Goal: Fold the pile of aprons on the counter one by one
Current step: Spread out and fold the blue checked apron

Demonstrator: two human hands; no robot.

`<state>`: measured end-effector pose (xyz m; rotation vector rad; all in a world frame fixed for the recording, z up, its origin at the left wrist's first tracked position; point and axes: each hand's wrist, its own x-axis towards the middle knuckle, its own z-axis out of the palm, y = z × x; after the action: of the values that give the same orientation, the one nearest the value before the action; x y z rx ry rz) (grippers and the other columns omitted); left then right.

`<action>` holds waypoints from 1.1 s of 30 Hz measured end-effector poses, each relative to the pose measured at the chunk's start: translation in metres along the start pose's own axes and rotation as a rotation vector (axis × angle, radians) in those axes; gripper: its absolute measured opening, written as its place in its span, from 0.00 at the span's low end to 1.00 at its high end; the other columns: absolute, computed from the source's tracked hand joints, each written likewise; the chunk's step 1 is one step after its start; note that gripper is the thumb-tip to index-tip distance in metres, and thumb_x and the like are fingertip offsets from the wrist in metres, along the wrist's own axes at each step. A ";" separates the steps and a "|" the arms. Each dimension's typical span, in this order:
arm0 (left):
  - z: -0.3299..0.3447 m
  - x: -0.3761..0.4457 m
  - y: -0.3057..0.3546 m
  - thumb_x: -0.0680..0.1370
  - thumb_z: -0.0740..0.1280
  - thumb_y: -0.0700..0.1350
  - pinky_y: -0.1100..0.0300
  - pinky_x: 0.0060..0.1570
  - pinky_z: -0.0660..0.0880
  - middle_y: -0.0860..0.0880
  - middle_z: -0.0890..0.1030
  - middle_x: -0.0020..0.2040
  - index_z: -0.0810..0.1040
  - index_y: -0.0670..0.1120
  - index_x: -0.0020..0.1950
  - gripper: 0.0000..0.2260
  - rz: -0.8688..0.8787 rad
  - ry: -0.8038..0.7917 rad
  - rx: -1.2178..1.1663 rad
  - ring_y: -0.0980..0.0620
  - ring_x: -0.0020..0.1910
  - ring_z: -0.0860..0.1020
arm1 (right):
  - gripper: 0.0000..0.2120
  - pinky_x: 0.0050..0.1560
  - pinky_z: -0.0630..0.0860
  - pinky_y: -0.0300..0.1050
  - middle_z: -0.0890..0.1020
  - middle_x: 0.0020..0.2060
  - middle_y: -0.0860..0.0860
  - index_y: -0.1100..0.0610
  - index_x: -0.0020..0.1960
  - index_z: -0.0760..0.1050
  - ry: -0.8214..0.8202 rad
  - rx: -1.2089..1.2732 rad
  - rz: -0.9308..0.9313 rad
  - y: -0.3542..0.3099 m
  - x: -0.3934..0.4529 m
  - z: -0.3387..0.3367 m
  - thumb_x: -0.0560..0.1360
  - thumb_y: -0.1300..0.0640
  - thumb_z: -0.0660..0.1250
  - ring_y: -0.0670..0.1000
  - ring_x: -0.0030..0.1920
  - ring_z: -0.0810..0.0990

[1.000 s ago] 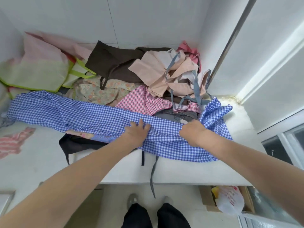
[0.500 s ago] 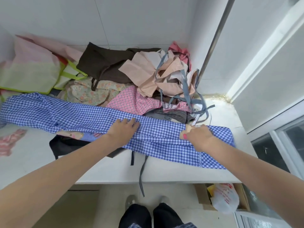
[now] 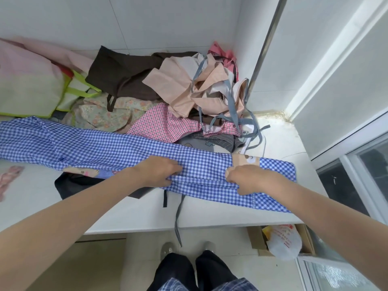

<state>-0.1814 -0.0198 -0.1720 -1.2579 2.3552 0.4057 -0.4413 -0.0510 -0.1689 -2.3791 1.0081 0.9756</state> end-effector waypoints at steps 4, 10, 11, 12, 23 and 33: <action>0.010 0.004 0.000 0.75 0.65 0.46 0.65 0.40 0.69 0.55 0.74 0.43 0.73 0.50 0.46 0.02 -0.016 -0.212 -0.287 0.55 0.43 0.73 | 0.10 0.32 0.66 0.40 0.73 0.36 0.50 0.59 0.45 0.71 -0.254 0.178 0.014 -0.005 0.001 -0.004 0.75 0.52 0.66 0.49 0.34 0.70; -0.015 0.019 -0.021 0.79 0.62 0.39 0.61 0.50 0.70 0.47 0.74 0.56 0.76 0.44 0.60 0.11 -0.217 0.257 -0.587 0.50 0.50 0.75 | 0.11 0.51 0.77 0.47 0.79 0.44 0.50 0.59 0.50 0.76 0.283 0.543 0.011 0.001 0.014 -0.033 0.78 0.51 0.63 0.51 0.45 0.80; -0.016 0.023 -0.025 0.79 0.60 0.38 0.59 0.52 0.71 0.46 0.72 0.60 0.73 0.44 0.65 0.14 -0.257 0.261 -0.534 0.48 0.53 0.75 | 0.09 0.53 0.76 0.49 0.77 0.49 0.51 0.58 0.53 0.75 0.396 0.490 0.036 0.001 0.019 -0.037 0.78 0.54 0.63 0.52 0.50 0.79; -0.017 0.028 -0.028 0.80 0.58 0.37 0.57 0.55 0.70 0.45 0.70 0.63 0.70 0.45 0.68 0.17 -0.287 0.219 -0.494 0.46 0.57 0.74 | 0.10 0.54 0.74 0.49 0.75 0.54 0.53 0.57 0.58 0.73 0.431 0.450 0.063 0.000 0.023 -0.039 0.78 0.56 0.62 0.54 0.53 0.77; -0.037 0.034 -0.049 0.79 0.64 0.43 0.64 0.33 0.77 0.50 0.79 0.40 0.71 0.48 0.53 0.04 -0.378 -0.174 -0.581 0.55 0.33 0.80 | 0.33 0.28 0.76 0.44 0.81 0.44 0.57 0.60 0.75 0.54 0.035 0.740 0.271 0.010 0.031 -0.039 0.76 0.60 0.67 0.47 0.25 0.78; -0.042 0.024 -0.059 0.79 0.64 0.46 0.50 0.53 0.75 0.45 0.70 0.64 0.62 0.47 0.70 0.21 -0.521 -0.011 -0.076 0.44 0.57 0.75 | 0.18 0.35 0.74 0.44 0.74 0.55 0.60 0.64 0.63 0.68 0.163 0.323 0.457 0.023 0.019 -0.060 0.75 0.71 0.62 0.56 0.42 0.79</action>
<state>-0.1535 -0.0874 -0.1512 -1.8239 1.9139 0.3279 -0.4217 -0.1098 -0.1432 -2.0239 1.6815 0.6941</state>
